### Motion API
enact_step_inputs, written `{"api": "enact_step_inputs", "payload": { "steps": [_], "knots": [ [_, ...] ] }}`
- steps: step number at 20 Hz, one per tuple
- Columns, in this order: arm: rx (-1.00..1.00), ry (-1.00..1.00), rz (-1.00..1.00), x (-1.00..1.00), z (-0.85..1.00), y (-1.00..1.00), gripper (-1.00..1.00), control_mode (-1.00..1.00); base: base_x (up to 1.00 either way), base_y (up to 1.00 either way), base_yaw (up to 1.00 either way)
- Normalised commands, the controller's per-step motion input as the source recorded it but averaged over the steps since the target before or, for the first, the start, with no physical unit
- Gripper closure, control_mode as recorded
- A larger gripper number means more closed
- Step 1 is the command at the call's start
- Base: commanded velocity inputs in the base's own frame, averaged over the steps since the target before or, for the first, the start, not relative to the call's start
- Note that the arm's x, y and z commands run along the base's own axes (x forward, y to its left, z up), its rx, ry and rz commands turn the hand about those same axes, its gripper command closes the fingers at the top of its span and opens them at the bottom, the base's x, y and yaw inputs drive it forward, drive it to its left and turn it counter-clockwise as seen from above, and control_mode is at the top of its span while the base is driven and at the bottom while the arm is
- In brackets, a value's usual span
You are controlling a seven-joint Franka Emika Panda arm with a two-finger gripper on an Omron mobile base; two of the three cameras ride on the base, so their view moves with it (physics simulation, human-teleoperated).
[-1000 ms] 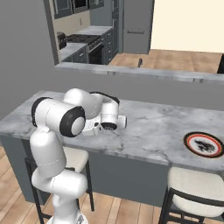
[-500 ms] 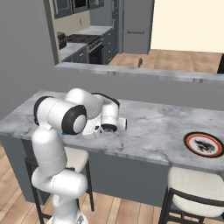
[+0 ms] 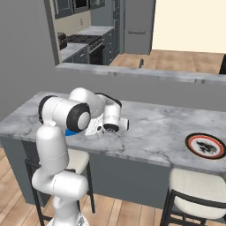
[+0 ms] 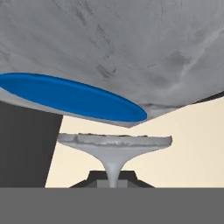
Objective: Retrieve the wine glasses from the counter and place one next to each plate.
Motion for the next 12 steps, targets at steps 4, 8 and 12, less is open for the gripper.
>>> {"api": "enact_step_inputs", "payload": {
  "steps": [4, 8, 12],
  "knots": [
    [0.0, 0.0, 0.02, 0.33, -0.16, 0.0, 1.0, -1.0, 0.0, 0.0, 0.0],
    [0.0, 0.0, 0.02, 0.28, -0.2, 0.0, 1.0, -1.0, 0.0, 0.0, 0.0],
    [0.0, 0.0, 0.01, 0.27, -0.21, 0.0, 1.0, -1.0, 0.0, 0.0, 0.0]
  ]
}}
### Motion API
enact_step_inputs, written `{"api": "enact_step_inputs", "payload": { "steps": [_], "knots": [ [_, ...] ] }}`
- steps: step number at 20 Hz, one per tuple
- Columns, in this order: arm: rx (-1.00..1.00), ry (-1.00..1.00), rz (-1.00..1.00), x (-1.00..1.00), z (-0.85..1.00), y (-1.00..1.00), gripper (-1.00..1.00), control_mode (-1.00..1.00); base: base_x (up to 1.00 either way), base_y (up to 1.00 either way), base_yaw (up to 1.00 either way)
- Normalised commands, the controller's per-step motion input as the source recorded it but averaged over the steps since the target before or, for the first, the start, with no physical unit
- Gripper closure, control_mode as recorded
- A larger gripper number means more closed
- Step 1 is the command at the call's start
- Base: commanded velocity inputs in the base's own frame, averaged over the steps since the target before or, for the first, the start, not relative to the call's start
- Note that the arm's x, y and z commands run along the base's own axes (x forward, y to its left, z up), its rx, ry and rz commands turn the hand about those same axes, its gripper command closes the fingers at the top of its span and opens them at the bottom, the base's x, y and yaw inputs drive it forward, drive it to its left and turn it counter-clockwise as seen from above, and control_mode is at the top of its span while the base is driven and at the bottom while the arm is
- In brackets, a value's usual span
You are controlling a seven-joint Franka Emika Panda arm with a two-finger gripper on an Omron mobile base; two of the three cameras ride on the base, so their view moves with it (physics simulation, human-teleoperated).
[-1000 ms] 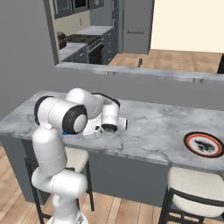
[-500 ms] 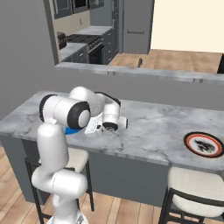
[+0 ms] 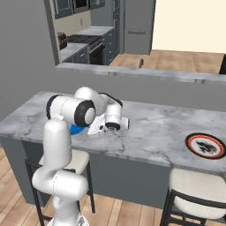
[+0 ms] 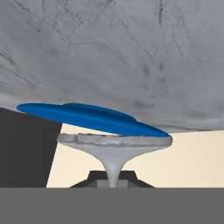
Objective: Retrieve the wine glasses from the counter and place one next to each plate.
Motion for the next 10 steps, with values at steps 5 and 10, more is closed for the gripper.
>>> {"api": "enact_step_inputs", "payload": {
  "steps": [5, 10],
  "knots": [
    [0.0, 0.0, 0.02, 0.17, -0.21, 0.0, 1.0, -1.0, 0.0, 0.0, 0.0],
    [0.0, 0.0, 0.01, 0.23, -0.22, 0.0, 1.0, -1.0, 0.0, 0.0, 0.0]
  ]
}}
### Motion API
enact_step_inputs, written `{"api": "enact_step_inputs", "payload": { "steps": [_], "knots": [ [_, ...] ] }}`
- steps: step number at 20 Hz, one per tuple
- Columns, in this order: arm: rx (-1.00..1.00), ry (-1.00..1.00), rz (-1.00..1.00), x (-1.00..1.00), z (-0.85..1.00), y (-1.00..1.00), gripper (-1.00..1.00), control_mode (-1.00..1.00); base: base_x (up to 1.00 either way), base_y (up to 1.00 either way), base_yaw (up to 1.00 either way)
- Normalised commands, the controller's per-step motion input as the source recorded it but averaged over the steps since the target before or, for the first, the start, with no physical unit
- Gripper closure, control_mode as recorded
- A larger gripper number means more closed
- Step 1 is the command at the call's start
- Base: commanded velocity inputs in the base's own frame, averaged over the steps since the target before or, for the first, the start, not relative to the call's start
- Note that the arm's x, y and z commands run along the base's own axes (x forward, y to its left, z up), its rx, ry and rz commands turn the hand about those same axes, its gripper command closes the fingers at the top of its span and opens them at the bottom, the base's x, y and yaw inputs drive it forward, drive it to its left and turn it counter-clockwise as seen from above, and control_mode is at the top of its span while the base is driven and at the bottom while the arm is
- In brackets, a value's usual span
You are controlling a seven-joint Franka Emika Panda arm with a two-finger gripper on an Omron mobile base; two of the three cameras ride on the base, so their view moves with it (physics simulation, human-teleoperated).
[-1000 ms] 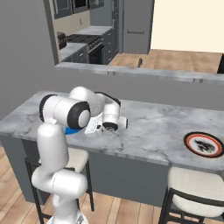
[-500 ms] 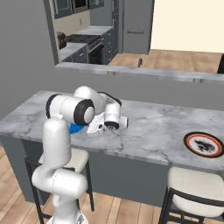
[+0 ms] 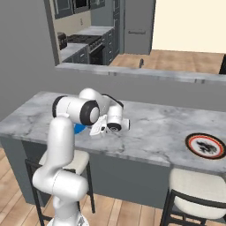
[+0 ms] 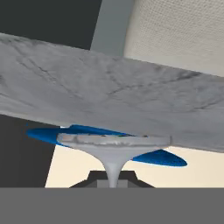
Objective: Retrieve the wine glasses from the counter and place one next to each plate.
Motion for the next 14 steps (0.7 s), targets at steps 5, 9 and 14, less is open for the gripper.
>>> {"api": "enact_step_inputs", "payload": {
  "steps": [5, 9, 14],
  "knots": [
    [0.0, 0.0, 0.02, 0.23, -0.21, 0.0, 1.0, -1.0, 0.0, 0.0, 0.0],
    [0.0, 0.0, 0.01, 0.18, -0.07, 0.0, 1.0, -1.0, 0.0, 0.0, 0.0],
    [0.0, -0.01, 0.0, 0.04, -0.1, 0.0, 1.0, -1.0, 0.0, 0.0, 0.0]
  ]
}}
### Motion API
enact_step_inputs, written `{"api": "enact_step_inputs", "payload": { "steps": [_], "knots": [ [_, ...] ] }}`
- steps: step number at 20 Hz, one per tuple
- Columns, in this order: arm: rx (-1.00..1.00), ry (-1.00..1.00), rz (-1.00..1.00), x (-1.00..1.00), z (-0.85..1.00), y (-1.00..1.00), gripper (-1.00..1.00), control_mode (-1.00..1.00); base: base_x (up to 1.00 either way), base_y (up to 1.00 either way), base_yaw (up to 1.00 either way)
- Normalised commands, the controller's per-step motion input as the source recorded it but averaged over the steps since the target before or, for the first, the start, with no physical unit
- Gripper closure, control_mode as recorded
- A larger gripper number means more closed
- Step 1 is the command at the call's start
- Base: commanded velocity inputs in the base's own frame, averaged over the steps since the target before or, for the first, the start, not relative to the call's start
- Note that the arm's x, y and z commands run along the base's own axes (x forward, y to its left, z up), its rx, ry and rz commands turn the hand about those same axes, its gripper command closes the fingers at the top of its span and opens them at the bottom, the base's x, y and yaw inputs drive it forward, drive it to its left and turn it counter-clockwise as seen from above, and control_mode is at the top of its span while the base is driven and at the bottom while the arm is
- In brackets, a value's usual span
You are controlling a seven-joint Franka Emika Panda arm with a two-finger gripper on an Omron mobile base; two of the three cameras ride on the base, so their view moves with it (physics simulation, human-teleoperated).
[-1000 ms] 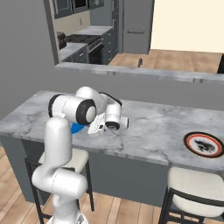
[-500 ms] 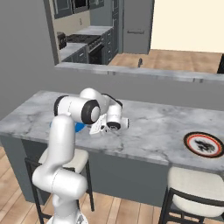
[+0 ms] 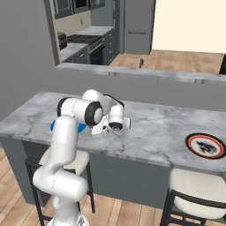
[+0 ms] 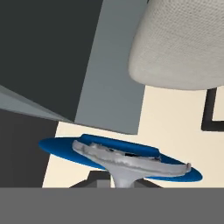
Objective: Retrieve the wine glasses from the counter and place one next to each plate.
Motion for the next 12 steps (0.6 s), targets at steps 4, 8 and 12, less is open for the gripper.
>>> {"api": "enact_step_inputs", "payload": {
  "steps": [4, 8, 12],
  "knots": [
    [0.0, -0.06, 0.0, -0.04, -0.06, 0.0, -1.0, -1.0, 0.0, 0.0, 0.0],
    [0.0, -0.04, 0.0, -0.01, -0.09, -0.01, -1.0, -1.0, 0.0, 0.0, 0.0],
    [0.0, 0.0, 0.0, -0.01, -0.06, -0.14, -1.0, -1.0, 0.0, 0.0, 0.0]
  ]
}}
